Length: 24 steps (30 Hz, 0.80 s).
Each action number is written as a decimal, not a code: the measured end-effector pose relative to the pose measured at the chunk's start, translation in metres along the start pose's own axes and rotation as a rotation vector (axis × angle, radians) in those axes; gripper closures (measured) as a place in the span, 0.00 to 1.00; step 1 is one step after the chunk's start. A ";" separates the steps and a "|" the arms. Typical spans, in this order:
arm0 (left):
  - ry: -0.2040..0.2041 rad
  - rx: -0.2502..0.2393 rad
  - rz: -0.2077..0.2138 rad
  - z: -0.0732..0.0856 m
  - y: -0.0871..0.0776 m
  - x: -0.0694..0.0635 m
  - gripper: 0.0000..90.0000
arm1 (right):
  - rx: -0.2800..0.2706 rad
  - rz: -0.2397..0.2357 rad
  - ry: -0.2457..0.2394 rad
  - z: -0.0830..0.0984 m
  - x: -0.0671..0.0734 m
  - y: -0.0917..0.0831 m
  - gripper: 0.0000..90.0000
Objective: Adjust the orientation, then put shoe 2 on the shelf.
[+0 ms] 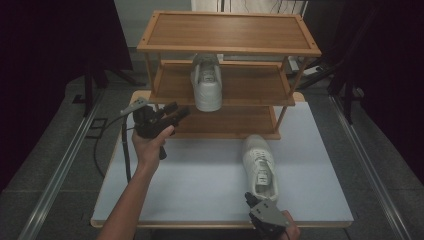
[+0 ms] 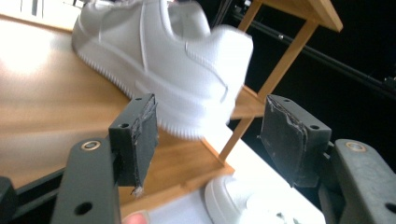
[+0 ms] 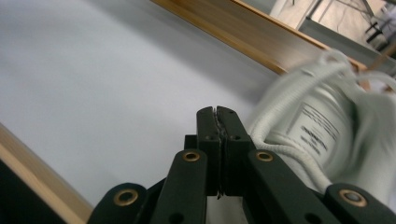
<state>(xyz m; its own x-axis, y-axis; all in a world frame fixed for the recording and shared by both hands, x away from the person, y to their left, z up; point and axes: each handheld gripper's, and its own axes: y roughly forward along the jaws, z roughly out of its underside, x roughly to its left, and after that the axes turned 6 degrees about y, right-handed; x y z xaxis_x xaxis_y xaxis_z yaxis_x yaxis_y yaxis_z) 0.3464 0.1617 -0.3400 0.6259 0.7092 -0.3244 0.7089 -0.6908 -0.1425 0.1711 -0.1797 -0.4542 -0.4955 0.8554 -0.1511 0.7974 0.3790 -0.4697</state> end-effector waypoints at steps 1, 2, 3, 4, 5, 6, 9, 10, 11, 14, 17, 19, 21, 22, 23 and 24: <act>0.003 0.014 0.004 0.010 -0.006 -0.001 0.40 | -0.003 -0.001 0.013 0.002 -0.004 -0.003 0.98; 0.003 0.014 0.004 0.010 -0.006 -0.001 0.40 | -0.004 -0.002 0.027 0.004 -0.008 -0.006 0.98; -0.001 0.026 0.009 0.021 -0.011 -0.001 0.40 | -0.005 0.000 0.042 0.006 -0.012 -0.009 0.98; -0.004 0.033 0.013 0.026 -0.013 -0.001 0.40 | -0.006 0.000 0.055 0.008 -0.016 -0.011 0.98; -0.004 0.033 0.013 0.026 -0.013 -0.001 0.40 | -0.006 0.000 0.055 0.008 -0.016 -0.011 0.98; -0.005 0.048 0.013 0.036 -0.019 -0.001 0.40 | -0.006 -0.002 0.089 0.011 -0.024 -0.015 0.97; -0.010 0.064 0.019 0.051 -0.025 -0.001 0.40 | -0.017 -0.038 0.141 0.014 -0.035 -0.019 0.94; -0.010 0.071 0.020 0.057 -0.028 0.000 0.40 | -0.024 -0.054 0.155 0.014 -0.037 -0.019 0.94; -0.012 0.077 0.022 0.062 -0.030 0.000 0.40 | -0.044 -0.077 0.171 0.012 -0.039 -0.021 0.92; -0.025 0.089 0.013 0.074 -0.035 0.002 0.40 | -0.107 -0.107 0.165 0.000 -0.046 -0.029 0.86; -0.034 0.100 0.009 0.082 -0.038 0.004 0.40 | -0.165 -0.109 0.154 -0.018 -0.057 -0.036 0.77; -0.034 0.104 0.006 0.084 -0.038 0.004 0.40 | -0.183 -0.110 0.149 -0.025 -0.062 -0.036 0.73; -0.043 0.111 0.010 0.094 -0.040 0.003 0.40 | -0.211 -0.112 0.167 -0.043 -0.084 -0.030 0.63; -0.046 0.113 0.012 0.097 -0.040 0.003 0.40 | -0.214 -0.130 0.189 -0.047 -0.092 -0.025 0.61; -0.051 0.118 0.014 0.099 -0.039 0.003 0.40 | -0.210 -0.147 0.209 -0.049 -0.099 -0.019 0.60; -0.049 0.130 0.015 0.101 -0.039 0.003 0.40 | -0.208 -0.148 0.227 -0.050 -0.106 -0.013 0.59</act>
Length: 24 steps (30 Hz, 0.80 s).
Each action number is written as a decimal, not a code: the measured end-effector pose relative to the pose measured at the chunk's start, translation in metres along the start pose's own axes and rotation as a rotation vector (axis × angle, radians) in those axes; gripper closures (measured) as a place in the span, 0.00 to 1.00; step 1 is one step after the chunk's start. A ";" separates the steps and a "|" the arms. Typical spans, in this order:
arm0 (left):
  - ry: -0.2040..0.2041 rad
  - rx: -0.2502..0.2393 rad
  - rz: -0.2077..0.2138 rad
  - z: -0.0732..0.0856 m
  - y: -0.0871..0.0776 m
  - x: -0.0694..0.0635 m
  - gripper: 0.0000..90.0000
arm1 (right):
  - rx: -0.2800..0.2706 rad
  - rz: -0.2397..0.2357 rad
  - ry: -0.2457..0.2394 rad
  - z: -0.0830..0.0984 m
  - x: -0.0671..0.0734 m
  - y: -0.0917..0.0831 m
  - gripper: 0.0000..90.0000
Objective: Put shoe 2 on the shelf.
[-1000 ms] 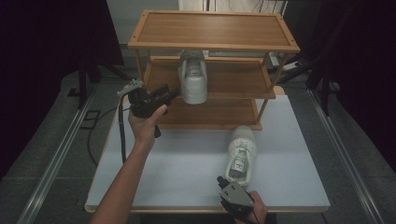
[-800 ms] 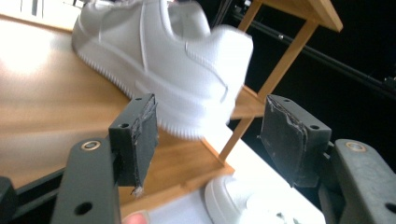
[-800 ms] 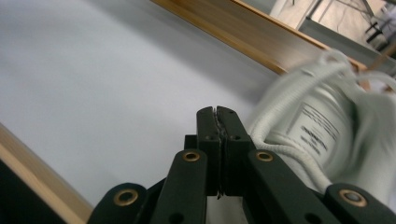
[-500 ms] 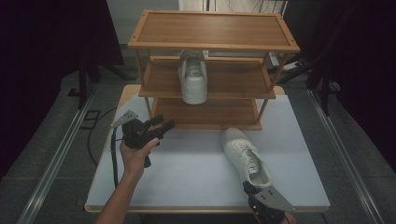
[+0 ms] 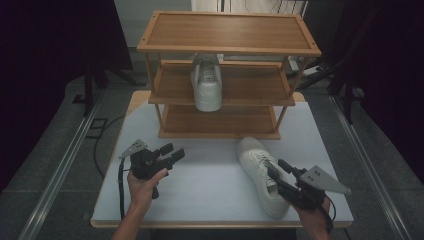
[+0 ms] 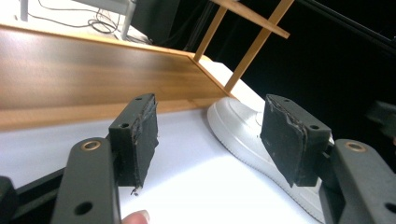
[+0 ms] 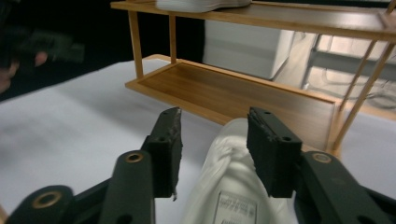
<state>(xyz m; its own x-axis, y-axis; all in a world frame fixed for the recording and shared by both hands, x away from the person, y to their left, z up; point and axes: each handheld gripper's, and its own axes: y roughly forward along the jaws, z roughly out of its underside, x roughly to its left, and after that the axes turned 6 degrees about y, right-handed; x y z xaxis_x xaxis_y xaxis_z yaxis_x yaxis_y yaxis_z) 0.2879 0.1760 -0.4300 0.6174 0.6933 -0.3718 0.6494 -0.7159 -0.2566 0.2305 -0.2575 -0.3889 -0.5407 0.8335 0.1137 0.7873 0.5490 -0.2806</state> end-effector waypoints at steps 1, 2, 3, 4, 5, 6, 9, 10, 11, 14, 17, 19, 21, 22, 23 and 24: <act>0.000 0.000 0.000 0.000 0.000 0.000 0.40 | -0.002 0.007 0.010 0.000 -0.007 0.005 0.59; 0.003 0.005 -0.002 0.002 0.001 0.000 0.40 | 0.001 0.010 0.022 0.001 -0.012 0.010 0.58; 0.003 0.006 -0.003 0.003 0.001 0.001 0.40 | 0.001 0.010 0.022 0.001 -0.012 0.010 0.58; -0.001 0.006 -0.001 0.005 0.001 0.001 0.40 | 0.020 0.024 0.036 0.005 -0.021 0.017 0.58; -0.001 0.010 -0.004 0.008 0.001 0.002 0.40 | 0.026 0.024 0.042 0.008 -0.024 0.020 0.57; -0.004 0.010 -0.007 0.010 0.001 0.003 0.40 | 0.034 0.024 0.051 0.010 -0.026 0.021 0.57; -0.013 0.016 -0.013 0.013 0.001 0.004 0.40 | 0.054 0.030 0.051 0.016 -0.028 0.024 0.56; -0.022 0.016 -0.015 0.016 0.000 0.005 0.40 | 0.070 0.028 0.060 0.020 -0.030 0.026 0.55; -0.022 0.016 -0.015 0.016 0.000 0.005 0.40 | 0.075 0.029 0.059 0.022 -0.029 0.027 0.55; -0.032 0.016 -0.026 0.020 -0.003 0.007 0.40 | 0.100 0.027 0.050 0.026 -0.030 0.030 0.54; -0.043 0.010 -0.031 0.020 -0.005 0.010 0.41 | 0.126 0.041 0.040 0.029 -0.032 0.036 0.54; -0.049 0.006 -0.034 0.020 -0.006 0.012 0.41 | 0.140 0.054 0.039 0.031 -0.035 0.039 0.54; -0.051 0.008 -0.033 0.020 -0.006 0.013 0.41 | 0.153 0.063 0.046 0.033 -0.040 0.042 0.55; -0.056 0.007 -0.034 0.020 -0.006 0.014 0.41 | 0.160 0.063 0.048 0.034 -0.042 0.043 0.55; -0.058 0.008 -0.033 0.021 -0.005 0.014 0.41 | 0.170 0.065 0.054 0.035 -0.044 0.045 0.55; -0.059 0.012 -0.033 0.021 -0.005 0.014 0.41 | 0.178 0.063 0.054 0.036 -0.046 0.047 0.55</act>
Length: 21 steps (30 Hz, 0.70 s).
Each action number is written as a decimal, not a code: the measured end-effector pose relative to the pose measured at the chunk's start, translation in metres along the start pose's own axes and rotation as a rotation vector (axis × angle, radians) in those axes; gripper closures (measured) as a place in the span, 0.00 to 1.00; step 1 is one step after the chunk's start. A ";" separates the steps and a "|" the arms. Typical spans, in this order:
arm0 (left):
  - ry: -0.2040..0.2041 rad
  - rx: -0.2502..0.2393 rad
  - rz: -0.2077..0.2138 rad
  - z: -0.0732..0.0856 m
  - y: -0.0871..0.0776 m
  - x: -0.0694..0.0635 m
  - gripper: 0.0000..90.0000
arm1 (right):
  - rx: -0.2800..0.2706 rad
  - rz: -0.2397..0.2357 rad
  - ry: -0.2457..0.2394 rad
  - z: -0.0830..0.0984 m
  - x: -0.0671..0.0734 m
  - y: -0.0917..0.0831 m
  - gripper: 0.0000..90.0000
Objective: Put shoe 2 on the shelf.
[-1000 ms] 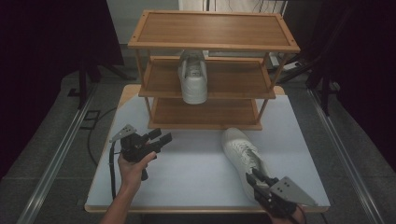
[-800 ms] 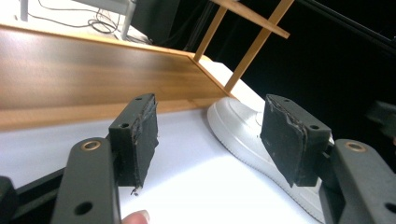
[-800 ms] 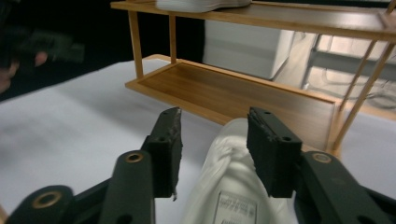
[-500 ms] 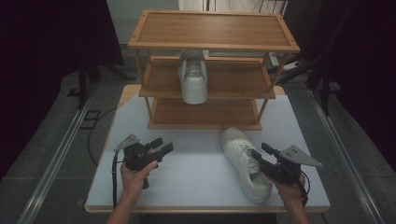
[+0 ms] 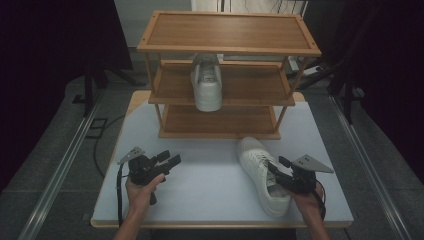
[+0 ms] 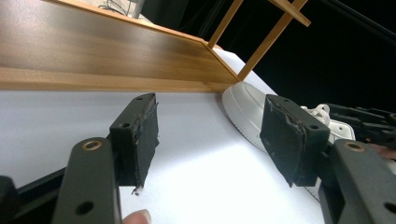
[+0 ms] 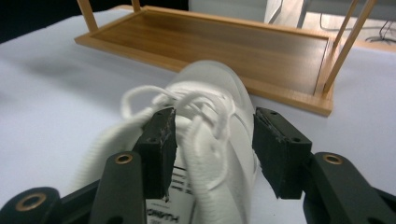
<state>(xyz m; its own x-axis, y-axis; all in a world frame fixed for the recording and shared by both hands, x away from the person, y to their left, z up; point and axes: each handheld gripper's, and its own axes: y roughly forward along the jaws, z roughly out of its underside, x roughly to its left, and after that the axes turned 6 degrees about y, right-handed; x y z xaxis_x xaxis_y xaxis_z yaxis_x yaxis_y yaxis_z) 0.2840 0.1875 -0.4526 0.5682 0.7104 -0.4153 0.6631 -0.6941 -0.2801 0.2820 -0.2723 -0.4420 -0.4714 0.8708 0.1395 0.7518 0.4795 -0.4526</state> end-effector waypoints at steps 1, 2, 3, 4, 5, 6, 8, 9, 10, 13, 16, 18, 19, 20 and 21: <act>0.000 0.000 0.000 0.000 0.000 0.000 0.41 | 0.011 0.001 -0.003 0.001 -0.001 0.003 0.55; 0.002 0.004 0.003 0.001 0.001 -0.001 0.41 | 0.024 0.004 -0.004 0.001 -0.002 0.005 0.55; 0.002 0.004 0.003 0.001 0.001 -0.001 0.41 | 0.024 0.004 -0.004 0.001 -0.002 0.005 0.55; 0.005 0.008 0.003 0.001 0.001 -0.002 0.41 | 0.037 -0.019 0.007 0.002 -0.005 0.009 0.55; 0.005 0.008 0.003 0.001 0.001 -0.002 0.41 | 0.037 -0.019 0.007 0.002 -0.005 0.009 0.55; 0.006 0.008 0.005 0.001 0.002 -0.003 0.41 | 0.054 -0.019 0.001 0.002 -0.006 0.011 0.55; 0.006 0.007 0.006 0.001 0.003 -0.003 0.41 | 0.081 -0.018 0.007 0.001 -0.007 0.014 0.57; 0.008 0.010 0.006 0.001 0.003 -0.004 0.41 | 0.089 -0.016 0.009 0.001 -0.007 0.015 0.59; 0.007 0.011 0.007 0.002 0.004 -0.004 0.41 | 0.097 -0.015 0.011 0.001 -0.008 0.016 0.60; 0.000 0.011 0.011 0.002 0.004 -0.004 0.41 | 0.093 -0.014 0.020 0.001 -0.009 0.018 0.66; -0.007 0.009 0.009 0.002 0.003 -0.003 0.41 | 0.078 -0.005 0.020 0.002 -0.009 0.017 0.78; -0.010 0.008 0.010 0.002 0.003 -0.002 0.41 | 0.068 0.005 0.024 0.002 -0.009 0.016 0.85; -0.012 0.008 0.009 0.002 0.003 -0.002 0.41 | 0.065 0.007 0.026 0.003 -0.009 0.016 0.87; -0.014 0.007 0.010 0.002 0.002 -0.002 0.41 | 0.061 0.014 0.025 0.003 -0.009 0.016 0.90; -0.013 0.006 0.011 0.002 0.002 -0.002 0.41 | 0.056 0.020 0.022 0.003 -0.008 0.015 0.91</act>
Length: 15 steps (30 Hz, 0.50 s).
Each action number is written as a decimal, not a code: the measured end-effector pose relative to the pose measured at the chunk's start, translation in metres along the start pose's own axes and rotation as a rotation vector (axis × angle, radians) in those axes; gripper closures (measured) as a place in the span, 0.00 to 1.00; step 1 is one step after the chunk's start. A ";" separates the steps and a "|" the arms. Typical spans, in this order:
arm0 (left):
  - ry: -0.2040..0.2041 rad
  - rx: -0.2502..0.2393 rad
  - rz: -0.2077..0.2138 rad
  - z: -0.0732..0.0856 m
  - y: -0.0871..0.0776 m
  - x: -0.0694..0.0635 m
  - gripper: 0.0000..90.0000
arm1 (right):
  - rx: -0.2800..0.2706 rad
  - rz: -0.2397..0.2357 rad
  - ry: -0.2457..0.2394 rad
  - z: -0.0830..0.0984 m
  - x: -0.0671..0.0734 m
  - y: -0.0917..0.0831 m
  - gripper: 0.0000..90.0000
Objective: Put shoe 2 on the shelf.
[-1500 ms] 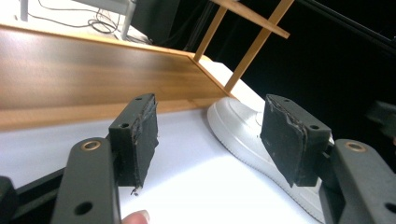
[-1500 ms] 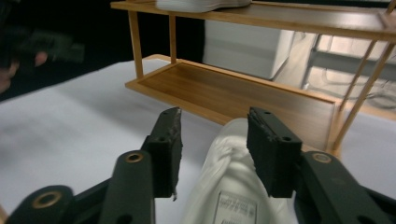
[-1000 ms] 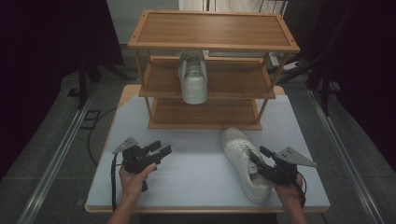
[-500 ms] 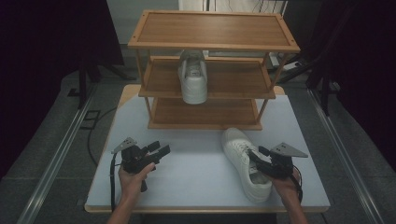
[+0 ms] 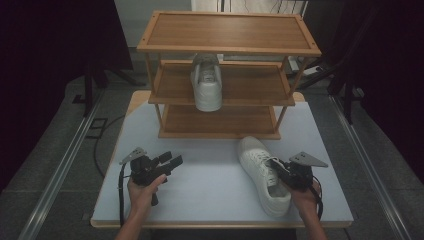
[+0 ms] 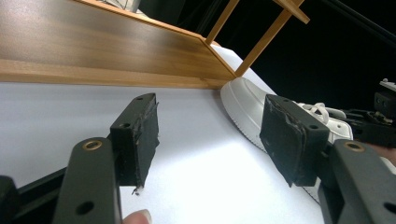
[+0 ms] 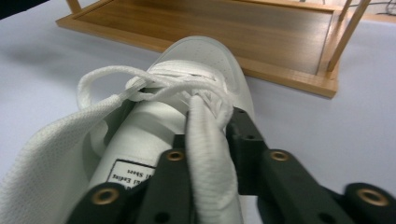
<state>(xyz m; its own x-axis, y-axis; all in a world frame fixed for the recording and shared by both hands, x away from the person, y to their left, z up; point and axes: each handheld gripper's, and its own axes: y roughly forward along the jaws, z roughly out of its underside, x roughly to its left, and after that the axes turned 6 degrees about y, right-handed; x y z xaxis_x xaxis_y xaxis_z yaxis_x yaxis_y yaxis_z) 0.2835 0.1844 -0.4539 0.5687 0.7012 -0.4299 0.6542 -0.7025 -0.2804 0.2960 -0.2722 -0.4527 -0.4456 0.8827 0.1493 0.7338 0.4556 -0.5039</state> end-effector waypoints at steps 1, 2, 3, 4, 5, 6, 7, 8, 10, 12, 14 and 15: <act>0.001 -0.001 0.000 0.000 0.000 0.000 0.41 | -0.003 0.001 -0.001 0.000 0.000 0.000 0.92; 0.001 -0.002 0.001 0.000 -0.001 0.000 0.41 | -0.005 -0.001 0.001 0.000 0.000 0.000 0.92; 0.001 -0.003 0.001 0.000 -0.001 0.000 0.41 | -0.009 -0.003 0.005 0.001 -0.001 0.000 0.92; 0.001 -0.001 0.000 -0.001 -0.001 0.001 0.41 | -0.012 -0.004 0.009 0.001 -0.001 -0.001 0.92; -0.001 -0.002 0.000 0.000 -0.001 0.001 0.41 | -0.012 -0.006 0.012 0.001 -0.001 -0.001 0.93; -0.004 -0.005 -0.002 0.000 -0.001 0.002 0.41 | -0.014 -0.007 0.015 0.001 -0.001 -0.001 0.93; -0.004 -0.004 -0.002 0.000 -0.002 0.002 0.41 | -0.018 -0.006 0.018 0.001 -0.002 -0.002 0.93; -0.005 -0.004 -0.002 0.000 -0.002 0.003 0.41 | -0.023 -0.004 0.022 0.002 -0.002 -0.002 0.93; -0.005 -0.003 -0.004 -0.001 -0.002 0.003 0.41 | -0.031 -0.005 0.025 0.002 -0.001 -0.003 0.93; -0.010 -0.010 -0.004 -0.001 -0.003 0.004 0.41 | -0.051 -0.002 0.025 0.003 0.000 -0.005 0.93; -0.012 -0.015 -0.005 -0.002 -0.004 0.004 0.41 | -0.069 -0.001 0.032 0.004 0.001 -0.008 0.93; -0.014 -0.016 -0.006 -0.002 -0.005 0.004 0.41 | -0.082 -0.003 0.037 0.004 0.002 -0.009 0.93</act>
<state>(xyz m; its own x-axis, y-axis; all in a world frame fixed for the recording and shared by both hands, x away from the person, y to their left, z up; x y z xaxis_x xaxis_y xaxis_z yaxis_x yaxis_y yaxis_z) 0.2838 0.1909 -0.4530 0.5581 0.7034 -0.4403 0.6654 -0.6963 -0.2690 0.2862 -0.2751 -0.4511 -0.4297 0.8842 0.1832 0.7725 0.4650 -0.4325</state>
